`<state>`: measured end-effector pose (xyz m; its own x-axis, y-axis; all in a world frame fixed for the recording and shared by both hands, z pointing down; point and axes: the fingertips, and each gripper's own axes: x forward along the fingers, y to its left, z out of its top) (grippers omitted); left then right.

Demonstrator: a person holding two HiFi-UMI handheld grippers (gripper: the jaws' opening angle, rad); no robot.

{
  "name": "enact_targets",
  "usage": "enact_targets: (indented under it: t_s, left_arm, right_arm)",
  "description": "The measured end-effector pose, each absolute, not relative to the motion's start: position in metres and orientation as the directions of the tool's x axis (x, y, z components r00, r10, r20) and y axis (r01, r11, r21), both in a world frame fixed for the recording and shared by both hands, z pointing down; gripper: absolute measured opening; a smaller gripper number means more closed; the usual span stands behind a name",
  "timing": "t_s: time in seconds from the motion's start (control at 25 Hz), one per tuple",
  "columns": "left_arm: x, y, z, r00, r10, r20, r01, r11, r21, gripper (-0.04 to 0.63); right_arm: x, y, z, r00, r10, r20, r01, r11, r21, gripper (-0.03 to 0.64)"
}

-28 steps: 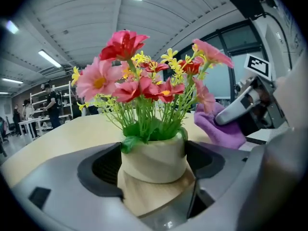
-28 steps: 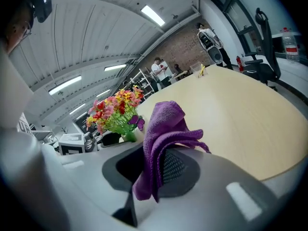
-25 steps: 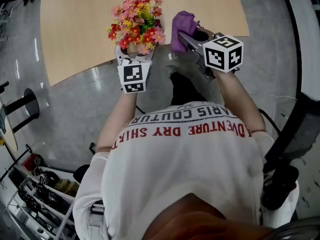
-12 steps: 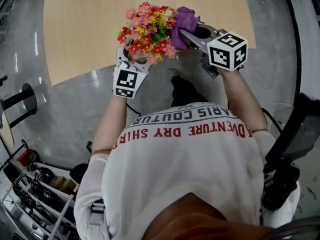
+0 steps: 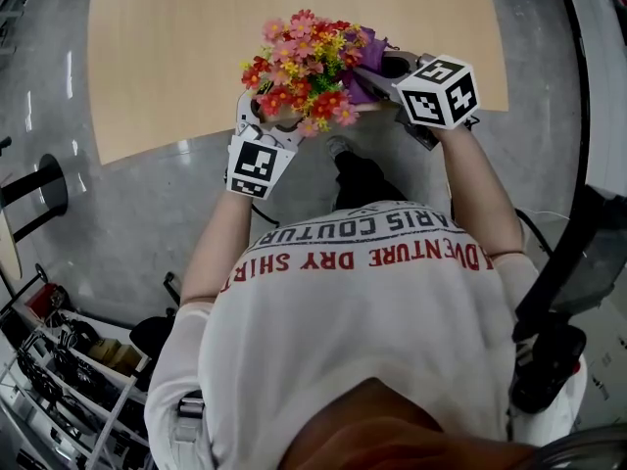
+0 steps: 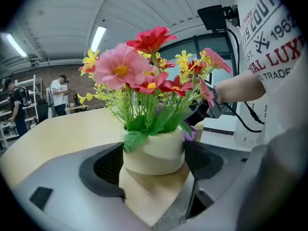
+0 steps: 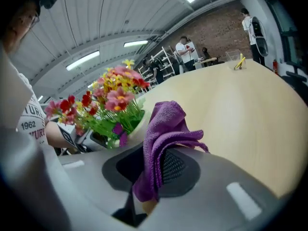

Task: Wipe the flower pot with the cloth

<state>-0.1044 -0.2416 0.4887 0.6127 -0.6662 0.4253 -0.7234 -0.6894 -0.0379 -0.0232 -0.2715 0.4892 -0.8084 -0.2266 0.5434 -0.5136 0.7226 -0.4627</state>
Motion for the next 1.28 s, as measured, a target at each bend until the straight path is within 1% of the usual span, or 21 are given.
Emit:
enact_targets:
  t_s: [0.08, 0.2, 0.32, 0.56, 0.64, 0.68, 0.84, 1.0, 1.28]
  left_arm:
    - [-0.106, -0.246, 0.492, 0.613, -0.664, 0.428, -0.722, -0.691, -0.037, 0.403]
    - [-0.108, -0.247, 0.492, 0.614, -0.658, 0.435, -0.717, -0.696, -0.041, 0.404]
    - [-0.107, -0.245, 0.49, 0.613, -0.654, 0.443, -0.717, -0.696, -0.037, 0.405]
    - [-0.101, -0.226, 0.491, 0.58, -0.682, 0.446, -0.777, -0.627, 0.051, 0.412]
    - [-0.098, -0.224, 0.487, 0.528, -0.73, 0.434, -0.826, -0.56, 0.063, 0.45]
    - [-0.098, -0.224, 0.486, 0.487, -0.76, 0.43, -0.856, -0.513, 0.064, 0.457]
    - [-0.091, -0.226, 0.485, 0.31, -0.838, 0.449, -0.946, -0.318, 0.06, 0.459]
    - [-0.08, -0.232, 0.487, 0.191, -0.876, 0.443, -0.979, -0.204, 0.018, 0.459]
    - [-0.084, -0.251, 0.502, 0.069, -0.895, 0.441, -0.998, -0.067, 0.02, 0.457]
  right_arm:
    - [-0.025, -0.276, 0.505, -0.766, -0.215, 0.606, -0.537, 0.732, -0.419, 0.043]
    - [-0.026, -0.277, 0.512, -0.734, -0.214, 0.644, -0.556, 0.734, -0.39, 0.043]
    - [-0.023, -0.275, 0.508, -0.73, -0.231, 0.643, -0.568, 0.728, -0.383, 0.043]
    - [-0.001, -0.26, 0.496, -0.72, -0.35, 0.599, -0.643, 0.662, -0.386, 0.043]
    - [0.007, -0.252, 0.493, -0.716, -0.376, 0.589, -0.658, 0.647, -0.386, 0.043]
    - [0.011, -0.248, 0.492, -0.714, -0.386, 0.585, -0.663, 0.64, -0.387, 0.043]
    - [0.024, -0.231, 0.489, -0.705, -0.427, 0.566, -0.688, 0.605, -0.401, 0.043]
    - [0.036, -0.218, 0.492, -0.701, -0.453, 0.551, -0.701, 0.577, -0.418, 0.043]
    - [0.05, -0.207, 0.496, -0.69, -0.478, 0.543, -0.716, 0.558, -0.419, 0.043]
